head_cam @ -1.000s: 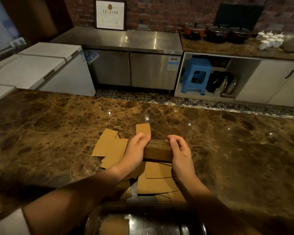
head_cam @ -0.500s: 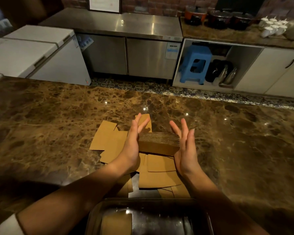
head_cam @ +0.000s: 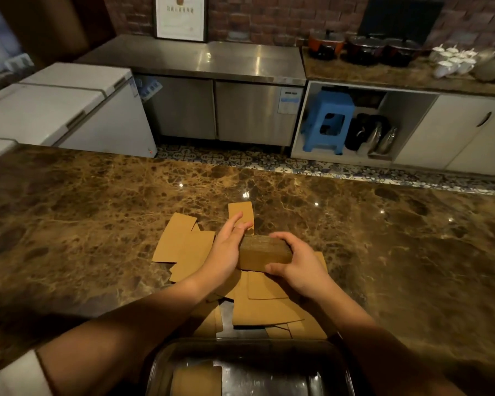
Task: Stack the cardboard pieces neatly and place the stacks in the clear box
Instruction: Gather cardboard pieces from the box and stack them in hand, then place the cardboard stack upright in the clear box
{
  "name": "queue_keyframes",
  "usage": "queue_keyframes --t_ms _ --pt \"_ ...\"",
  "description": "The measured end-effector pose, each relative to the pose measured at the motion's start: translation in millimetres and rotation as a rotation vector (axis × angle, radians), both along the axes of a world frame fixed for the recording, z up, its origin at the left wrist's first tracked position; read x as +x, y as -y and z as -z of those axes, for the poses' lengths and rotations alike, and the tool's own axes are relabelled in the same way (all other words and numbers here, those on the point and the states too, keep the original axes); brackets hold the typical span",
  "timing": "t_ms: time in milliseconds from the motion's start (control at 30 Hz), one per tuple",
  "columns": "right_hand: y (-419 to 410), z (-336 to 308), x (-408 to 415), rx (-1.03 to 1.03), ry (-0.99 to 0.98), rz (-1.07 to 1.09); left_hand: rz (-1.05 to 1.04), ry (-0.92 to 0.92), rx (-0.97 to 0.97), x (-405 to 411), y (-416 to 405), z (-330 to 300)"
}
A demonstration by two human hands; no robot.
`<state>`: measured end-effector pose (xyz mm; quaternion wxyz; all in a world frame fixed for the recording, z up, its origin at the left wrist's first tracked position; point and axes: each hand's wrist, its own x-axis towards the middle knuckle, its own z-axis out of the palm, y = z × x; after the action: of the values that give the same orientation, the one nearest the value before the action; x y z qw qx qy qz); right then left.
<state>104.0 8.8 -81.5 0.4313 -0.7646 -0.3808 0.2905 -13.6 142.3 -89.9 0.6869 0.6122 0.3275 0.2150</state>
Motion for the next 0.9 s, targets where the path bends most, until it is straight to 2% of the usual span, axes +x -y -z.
queue_keyframes --t_ms 100,167,300,433,533,667,833,900 --pt "4 -16 3 0.036 -0.093 0.020 0.094 0.044 -0.007 -7 2 -20" --pt "12 -38 2 0.114 -0.180 0.037 0.157 0.113 0.054 -17 7 -45" --pt "38 -90 -12 0.323 -0.202 -0.005 0.221 0.352 0.153 -45 27 -99" --pt "68 -128 -40 0.486 -0.319 -0.036 0.215 0.524 0.238 -75 56 -145" --pt "84 -139 -63 0.587 -0.424 -0.056 0.160 0.501 0.303 -97 78 -159" --pt "95 -129 -95 0.694 -0.660 -0.070 0.118 0.435 0.311 -120 104 -159" --pt "98 -111 -131 0.727 -0.968 -0.046 0.040 0.411 0.335 -130 129 -153" --pt "98 -106 -141 0.731 -1.021 -0.069 0.017 0.400 0.354 -133 134 -153"
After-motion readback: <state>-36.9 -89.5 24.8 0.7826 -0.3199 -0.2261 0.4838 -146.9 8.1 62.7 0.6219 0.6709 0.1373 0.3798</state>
